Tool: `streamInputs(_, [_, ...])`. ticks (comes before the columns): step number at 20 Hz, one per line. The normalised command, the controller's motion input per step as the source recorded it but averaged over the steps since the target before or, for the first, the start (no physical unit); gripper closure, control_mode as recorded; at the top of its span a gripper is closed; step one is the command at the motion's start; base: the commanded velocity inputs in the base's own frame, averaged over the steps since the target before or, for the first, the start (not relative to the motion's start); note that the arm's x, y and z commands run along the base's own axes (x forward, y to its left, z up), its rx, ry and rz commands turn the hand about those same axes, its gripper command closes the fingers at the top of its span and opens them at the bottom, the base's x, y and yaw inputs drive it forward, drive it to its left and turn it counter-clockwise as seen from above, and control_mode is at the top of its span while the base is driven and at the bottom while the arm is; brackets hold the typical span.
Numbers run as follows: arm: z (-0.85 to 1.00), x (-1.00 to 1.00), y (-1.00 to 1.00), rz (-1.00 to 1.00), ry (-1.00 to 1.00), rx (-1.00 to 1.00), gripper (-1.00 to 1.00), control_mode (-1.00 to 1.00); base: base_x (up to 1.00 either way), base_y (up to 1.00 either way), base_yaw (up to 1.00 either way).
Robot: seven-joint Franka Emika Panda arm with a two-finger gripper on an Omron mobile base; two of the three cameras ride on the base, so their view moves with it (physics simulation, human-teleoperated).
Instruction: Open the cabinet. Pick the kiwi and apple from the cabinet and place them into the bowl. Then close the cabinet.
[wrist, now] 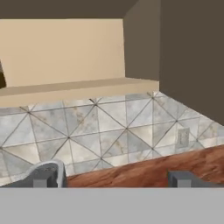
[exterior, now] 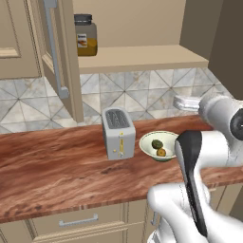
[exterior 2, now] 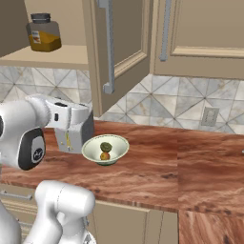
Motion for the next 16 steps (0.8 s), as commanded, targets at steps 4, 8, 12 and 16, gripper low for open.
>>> streamInputs(4, [0.78, -0.99, 0.00, -0.01, -0.11, -0.04, -1.00, -1.00, 0.00, 0.00, 0.00])
streamInputs(8, [0.63, -1.00, 0.00, -0.03, -0.01, 0.00, -1.00, -1.00, 0.00, 0.00, 0.00])
streamInputs(12, [0.66, -1.00, 0.00, -0.02, 0.00, 0.00, -1.00, -1.00, 0.00, 0.00, 0.00])
streamInputs(16, [0.67, -0.96, -0.16, 0.00, 0.00, 0.05, -1.00, -1.00, 0.00, 0.00, 0.00])
